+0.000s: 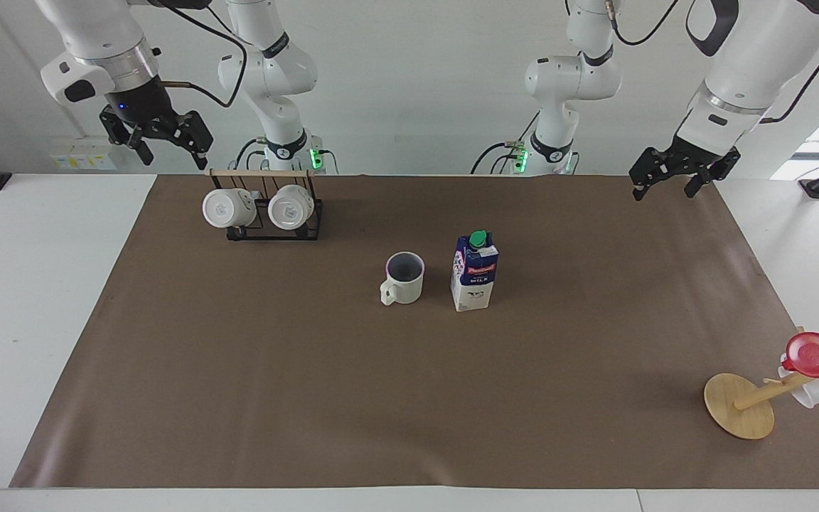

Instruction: Place cup and milk on table

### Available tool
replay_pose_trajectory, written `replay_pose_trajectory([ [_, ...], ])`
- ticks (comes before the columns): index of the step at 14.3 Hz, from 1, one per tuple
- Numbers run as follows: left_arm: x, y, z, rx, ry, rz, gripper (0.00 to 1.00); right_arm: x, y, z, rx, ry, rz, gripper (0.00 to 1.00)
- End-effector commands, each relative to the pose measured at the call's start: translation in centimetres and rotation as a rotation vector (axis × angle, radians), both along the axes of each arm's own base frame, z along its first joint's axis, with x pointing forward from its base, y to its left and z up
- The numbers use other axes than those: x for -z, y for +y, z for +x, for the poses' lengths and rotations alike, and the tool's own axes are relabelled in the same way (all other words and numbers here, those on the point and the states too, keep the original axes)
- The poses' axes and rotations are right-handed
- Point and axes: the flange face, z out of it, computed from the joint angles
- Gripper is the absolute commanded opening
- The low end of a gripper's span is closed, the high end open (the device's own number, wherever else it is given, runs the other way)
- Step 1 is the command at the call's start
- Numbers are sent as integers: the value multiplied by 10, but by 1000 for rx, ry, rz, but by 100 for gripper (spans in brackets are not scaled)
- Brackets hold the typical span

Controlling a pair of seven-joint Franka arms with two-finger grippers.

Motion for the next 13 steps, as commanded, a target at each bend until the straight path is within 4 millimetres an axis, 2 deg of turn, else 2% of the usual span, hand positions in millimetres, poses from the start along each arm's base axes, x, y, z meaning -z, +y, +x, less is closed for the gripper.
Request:
replay_pose_trajectory([
  [1,-6,0,-5,8,12,-13,100,0,-2,-2,10,-6,14,100],
  [5,-13,11,-7,-11,-2,-14,100,0,-2,-2,10,-6,14,100],
  [13,-13,6,-8,6,-2,-14,100,0,-3,-2,12,-6,14,100],
])
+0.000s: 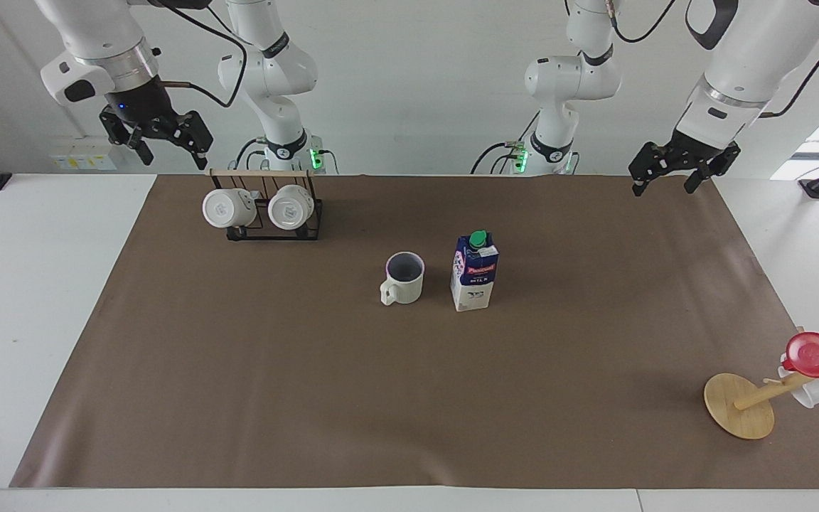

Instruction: Place cup and milk on table

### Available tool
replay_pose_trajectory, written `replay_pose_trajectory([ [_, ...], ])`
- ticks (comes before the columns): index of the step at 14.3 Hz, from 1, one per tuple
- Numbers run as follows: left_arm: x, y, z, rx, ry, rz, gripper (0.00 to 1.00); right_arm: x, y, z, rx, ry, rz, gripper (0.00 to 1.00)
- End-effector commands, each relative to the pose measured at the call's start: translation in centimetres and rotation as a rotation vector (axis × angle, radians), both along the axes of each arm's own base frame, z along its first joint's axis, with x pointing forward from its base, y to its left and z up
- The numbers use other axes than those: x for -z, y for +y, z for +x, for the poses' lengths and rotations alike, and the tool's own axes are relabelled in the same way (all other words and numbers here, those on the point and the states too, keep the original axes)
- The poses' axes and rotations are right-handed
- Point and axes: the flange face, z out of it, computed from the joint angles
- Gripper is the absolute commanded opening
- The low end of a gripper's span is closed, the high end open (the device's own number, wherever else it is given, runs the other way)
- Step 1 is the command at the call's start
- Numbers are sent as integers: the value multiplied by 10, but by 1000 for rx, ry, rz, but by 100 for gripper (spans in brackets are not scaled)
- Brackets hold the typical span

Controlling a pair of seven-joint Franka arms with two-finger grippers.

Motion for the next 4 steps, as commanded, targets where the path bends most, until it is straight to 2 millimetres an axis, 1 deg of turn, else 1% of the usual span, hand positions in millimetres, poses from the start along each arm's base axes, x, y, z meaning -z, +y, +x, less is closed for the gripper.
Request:
replay_pose_trajectory([
  [1,-7,1,-5,27,6,-14,100,0,-3,-2,12,-6,14,100],
  [4,-6,2,-4,34,8,-14,100,1,-3,-2,12,-4,15,100],
])
